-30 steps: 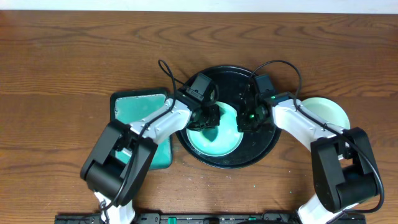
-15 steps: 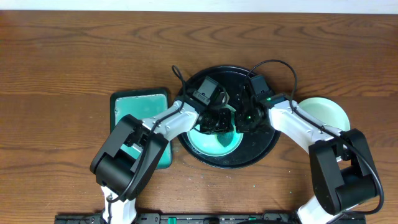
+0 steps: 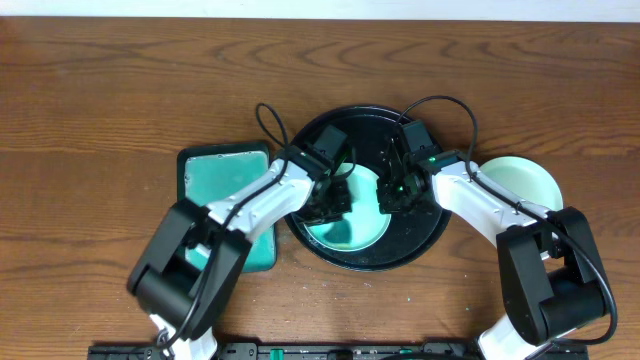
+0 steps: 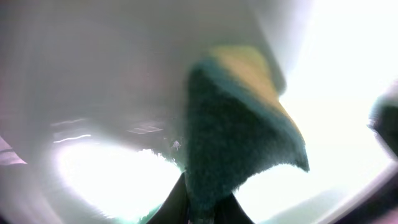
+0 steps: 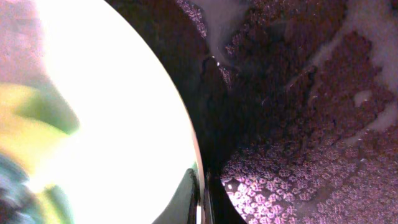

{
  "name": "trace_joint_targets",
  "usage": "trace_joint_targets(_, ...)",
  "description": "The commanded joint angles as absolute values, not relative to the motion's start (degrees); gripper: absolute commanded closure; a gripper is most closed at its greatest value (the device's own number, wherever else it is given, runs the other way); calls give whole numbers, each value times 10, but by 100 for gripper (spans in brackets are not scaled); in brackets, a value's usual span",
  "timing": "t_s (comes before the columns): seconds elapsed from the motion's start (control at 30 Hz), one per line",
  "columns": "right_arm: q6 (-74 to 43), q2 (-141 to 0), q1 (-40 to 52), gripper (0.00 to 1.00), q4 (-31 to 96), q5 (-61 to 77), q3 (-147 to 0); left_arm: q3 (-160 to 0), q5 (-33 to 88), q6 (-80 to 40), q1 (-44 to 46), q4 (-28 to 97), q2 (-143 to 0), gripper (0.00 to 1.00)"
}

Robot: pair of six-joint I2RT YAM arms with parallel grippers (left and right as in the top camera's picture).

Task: Clean dirty plates on tray and stack at the side
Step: 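Scrub the front plate on the tray with the sponge in the left gripper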

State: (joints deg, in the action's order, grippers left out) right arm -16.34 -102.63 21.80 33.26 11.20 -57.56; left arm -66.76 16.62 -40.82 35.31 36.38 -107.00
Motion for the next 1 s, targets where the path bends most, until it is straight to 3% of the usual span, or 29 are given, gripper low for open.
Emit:
trace_joint_targets(0.0, -152, -1039, 238, 99, 326, 133, -573, -648, -46, -404, 346, 401, -1046, 93)
trace_joint_targets(0.2, -152, -1039, 238, 99, 327, 133, -573, -648, -114, -377, 346, 423, -1038, 93)
trace_joint_targets(0.47, -152, -1038, 238, 99, 329, 133, -573, -648, -111, -360, 346, 411, -1038, 93)
trace_joint_targets(0.77, -152, -1038, 238, 99, 330, 133, -573, -638, 252, -361, 360, 231, -1071, 92)
trace_joint_targets(0.97, -152, -1039, 238, 99, 331, 133, -573, -638, 356, -365, 379, 196, -1110, 93)
